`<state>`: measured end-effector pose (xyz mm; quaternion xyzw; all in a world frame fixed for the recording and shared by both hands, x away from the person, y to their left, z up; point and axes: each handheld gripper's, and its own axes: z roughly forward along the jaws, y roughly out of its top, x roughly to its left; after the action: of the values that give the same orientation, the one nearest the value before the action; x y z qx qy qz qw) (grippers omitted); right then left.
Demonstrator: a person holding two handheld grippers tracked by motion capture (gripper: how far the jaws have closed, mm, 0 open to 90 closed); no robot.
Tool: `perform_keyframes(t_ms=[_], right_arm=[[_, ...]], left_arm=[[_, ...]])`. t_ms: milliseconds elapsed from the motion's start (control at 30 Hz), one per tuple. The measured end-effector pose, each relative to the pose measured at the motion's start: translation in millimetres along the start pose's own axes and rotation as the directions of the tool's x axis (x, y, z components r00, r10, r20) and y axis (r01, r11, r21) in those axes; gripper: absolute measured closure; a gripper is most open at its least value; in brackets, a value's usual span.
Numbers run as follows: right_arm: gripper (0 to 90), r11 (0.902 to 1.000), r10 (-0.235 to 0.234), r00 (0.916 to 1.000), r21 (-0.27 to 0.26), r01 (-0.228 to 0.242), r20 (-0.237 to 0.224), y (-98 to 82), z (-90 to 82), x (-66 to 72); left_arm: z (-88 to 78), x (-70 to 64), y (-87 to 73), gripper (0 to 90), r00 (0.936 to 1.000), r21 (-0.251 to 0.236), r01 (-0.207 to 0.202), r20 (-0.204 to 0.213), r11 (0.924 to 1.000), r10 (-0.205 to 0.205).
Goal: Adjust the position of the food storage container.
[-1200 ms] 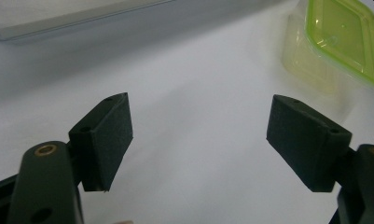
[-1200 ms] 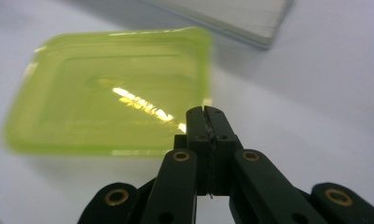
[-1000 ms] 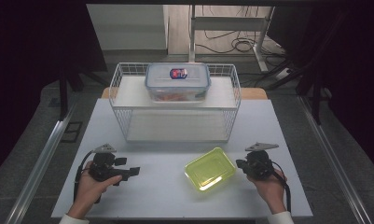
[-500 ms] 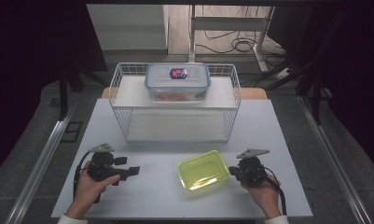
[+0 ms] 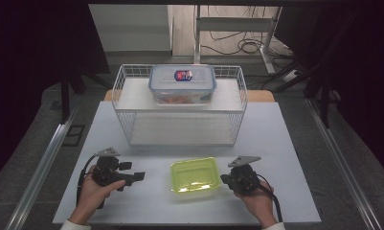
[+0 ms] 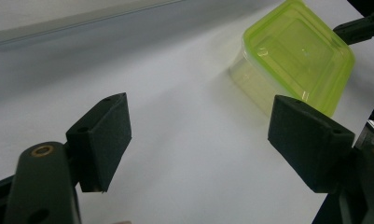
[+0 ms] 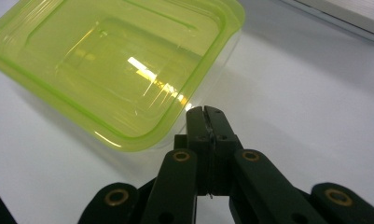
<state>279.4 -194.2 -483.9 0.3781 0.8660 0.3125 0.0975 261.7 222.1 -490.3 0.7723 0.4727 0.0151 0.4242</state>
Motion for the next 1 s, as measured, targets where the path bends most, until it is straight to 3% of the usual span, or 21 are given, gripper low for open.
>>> perform_keyframes(t_ms=[233,500,767,833,867,933,1000], right_arm=[[89.2,0.9999,-0.010,0.9992,-0.005,0.010,-0.038,2.3,5.0,8.5],[89.1,0.9999,-0.012,0.9991,-0.006,0.011,-0.042,0.4,4.1,4.5],[85.4,0.9955,0.064,0.9962,-0.066,-0.068,-0.060,-3.2,-10.8,-14.4],[71.5,0.9880,0.104,0.9906,-0.105,-0.113,-0.089,-4.3,-14.8,-20.2],[71.5,0.9880,0.104,0.9906,-0.105,-0.113,-0.089,-4.3,-14.8,-20.2],[49.0,0.9776,0.140,0.9848,-0.144,-0.154,-0.103,-4.0,-17.4,-23.5],[42.1,0.9724,0.157,0.9799,-0.154,-0.175,-0.123,-4.1,-18.3,-24.6]], left_arm=[[2.0,-2.5,0.7,20.9,1.0000,-0.002,0.000,0.002,1.0000,0.000],[3.4,-5.6,1.5,20.3,0.9999,-0.009,0.008,0.012,0.9999,-0.007],[1.4,-11.7,4.0,20.5,0.9999,-0.035,0.012,0.013,0.9993,-0.011],[0.7,-15.2,5.5,20.4,0.9996,-0.046,0.015,0.025,0.9988,-0.014],[0.7,-15.2,5.5,20.4,0.9996,-0.046,0.015,0.025,0.9988,-0.014],[2.0,-19.2,6.6,20.3,0.9995,-0.045,0.012,0.030,0.9989,-0.010],[3.2,-21.7,6.9,20.2,0.9995,-0.040,0.007,0.030,0.9992,-0.006]])
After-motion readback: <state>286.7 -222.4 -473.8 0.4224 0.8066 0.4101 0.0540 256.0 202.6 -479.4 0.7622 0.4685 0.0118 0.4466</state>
